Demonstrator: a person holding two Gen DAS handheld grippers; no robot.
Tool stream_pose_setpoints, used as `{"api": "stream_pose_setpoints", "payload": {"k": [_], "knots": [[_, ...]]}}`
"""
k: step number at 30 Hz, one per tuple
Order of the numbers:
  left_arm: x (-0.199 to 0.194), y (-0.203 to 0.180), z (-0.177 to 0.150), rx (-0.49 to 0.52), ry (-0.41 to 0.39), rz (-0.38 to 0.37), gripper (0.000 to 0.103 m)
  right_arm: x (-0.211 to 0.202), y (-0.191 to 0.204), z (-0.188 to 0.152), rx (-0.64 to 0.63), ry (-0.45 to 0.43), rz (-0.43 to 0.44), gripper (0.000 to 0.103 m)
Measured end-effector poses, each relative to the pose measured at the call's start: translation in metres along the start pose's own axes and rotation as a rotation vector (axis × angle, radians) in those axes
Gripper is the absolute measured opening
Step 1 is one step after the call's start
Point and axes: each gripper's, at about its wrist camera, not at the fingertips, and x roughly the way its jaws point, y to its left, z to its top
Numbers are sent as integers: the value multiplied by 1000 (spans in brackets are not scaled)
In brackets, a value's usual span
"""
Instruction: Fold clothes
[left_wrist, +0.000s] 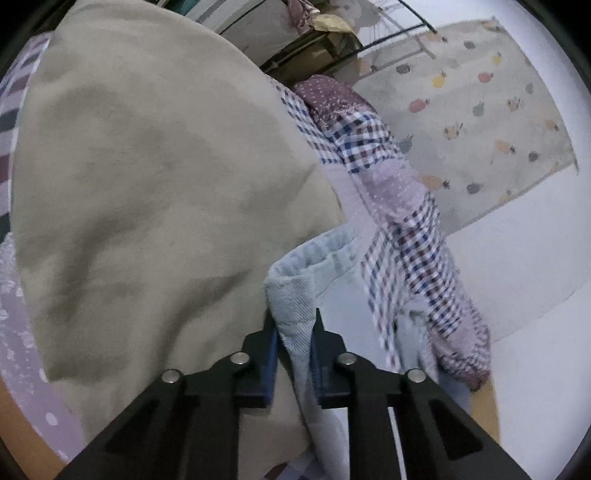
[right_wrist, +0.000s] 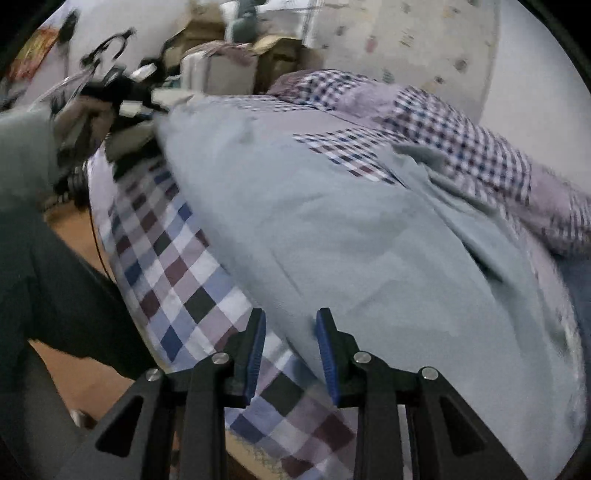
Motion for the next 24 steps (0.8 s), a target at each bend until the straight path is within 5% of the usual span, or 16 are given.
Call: {"api": "stream_pose_setpoints", "payload": {"k": [4, 6, 10, 16, 19, 24], "knots": [[-3, -1, 2, -8, -17, -31, 6, 13, 18, -3, -110, 40, 18, 29], [-3, 6, 2, -29, -11, -18, 6, 19, 28, -5, -165, 59, 26, 15], [-4, 18, 2, -71, 2, 7, 6, 31, 46, -8, -273, 98, 45, 14], [-7, 15, -1, -20, -4, 62, 8, 20, 31, -2, -152, 57, 201, 14], [-9, 20, -4, -37, -6, 54, 8, 10, 9, 12, 8, -23, 318, 14], [-8, 19, -5, -34, -10, 60, 11, 31, -23, 31, 200, -37, 202, 18]]}}
